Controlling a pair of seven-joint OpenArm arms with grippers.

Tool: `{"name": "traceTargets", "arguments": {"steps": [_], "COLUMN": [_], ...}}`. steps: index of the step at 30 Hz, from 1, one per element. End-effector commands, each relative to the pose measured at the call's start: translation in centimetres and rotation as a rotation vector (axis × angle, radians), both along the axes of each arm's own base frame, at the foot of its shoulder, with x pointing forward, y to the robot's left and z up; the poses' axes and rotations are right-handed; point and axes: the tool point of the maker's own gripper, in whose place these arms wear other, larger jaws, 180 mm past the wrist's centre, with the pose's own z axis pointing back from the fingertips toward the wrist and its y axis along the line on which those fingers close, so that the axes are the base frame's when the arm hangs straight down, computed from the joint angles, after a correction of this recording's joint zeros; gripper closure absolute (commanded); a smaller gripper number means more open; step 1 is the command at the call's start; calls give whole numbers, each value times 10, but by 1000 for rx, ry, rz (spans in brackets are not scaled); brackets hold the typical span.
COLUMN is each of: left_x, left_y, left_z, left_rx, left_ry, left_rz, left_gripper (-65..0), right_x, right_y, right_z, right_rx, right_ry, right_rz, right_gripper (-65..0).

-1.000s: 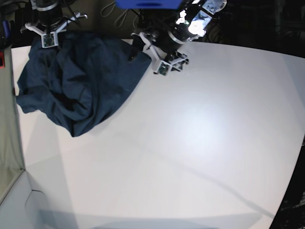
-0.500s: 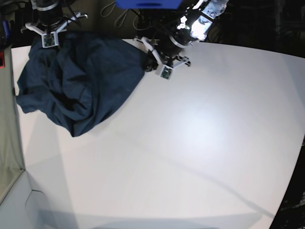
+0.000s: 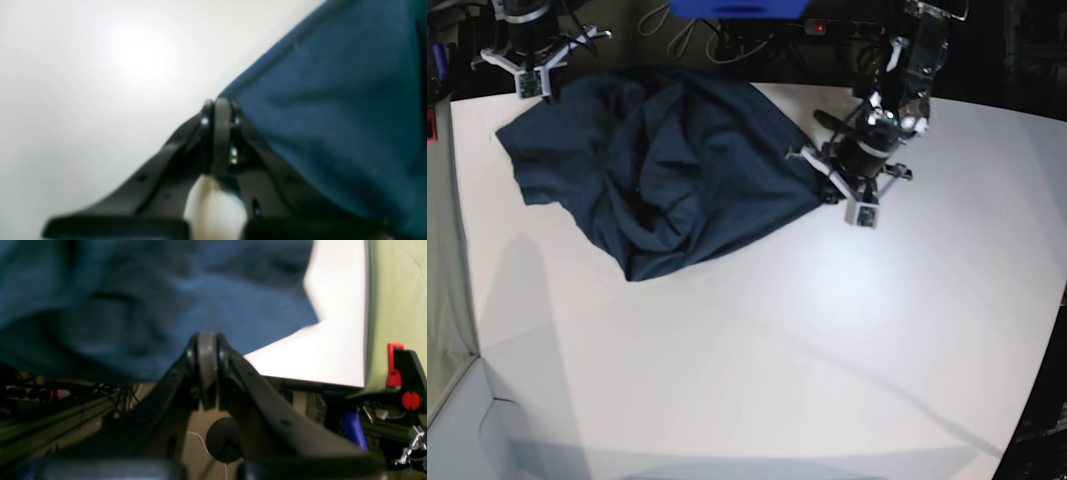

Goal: Layout the t-shirt on the table in an organized manner, then fold the t-shirt properly
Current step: 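Grasp the navy t-shirt fabric with both grippers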

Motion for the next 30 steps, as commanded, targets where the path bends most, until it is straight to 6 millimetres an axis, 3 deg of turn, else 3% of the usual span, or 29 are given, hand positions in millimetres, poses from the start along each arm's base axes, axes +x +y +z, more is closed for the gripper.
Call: {"name": "traceTargets", "arguments": {"steps": [1, 9, 11, 17, 20, 30], "left_x": [18, 58, 65, 74, 78, 75], "left_y": [4, 18, 23, 36, 41, 45], "left_z": [21, 53, 59, 68, 72, 55], "left_rx": [-6, 13, 14, 21, 22, 30], "left_ry": [-61, -134, -152, -176, -187, -140], "left_rz": [12, 40, 54, 88, 101, 109], "left_gripper": [-5, -5, -5, -5, -5, -5], "right_x": [4, 23, 30, 54, 69, 123], "right_y": [1, 4, 6, 27, 37, 41], "right_z": [8, 13, 11, 10, 11, 22], "right_rx": [-4, 4, 14, 68, 84, 50], "right_ry": [-32, -69, -66, -52, -50, -14], "right_rz": [12, 8, -3, 58, 99, 160], "right_gripper": [0, -2, -56, -299, -373, -390]}}
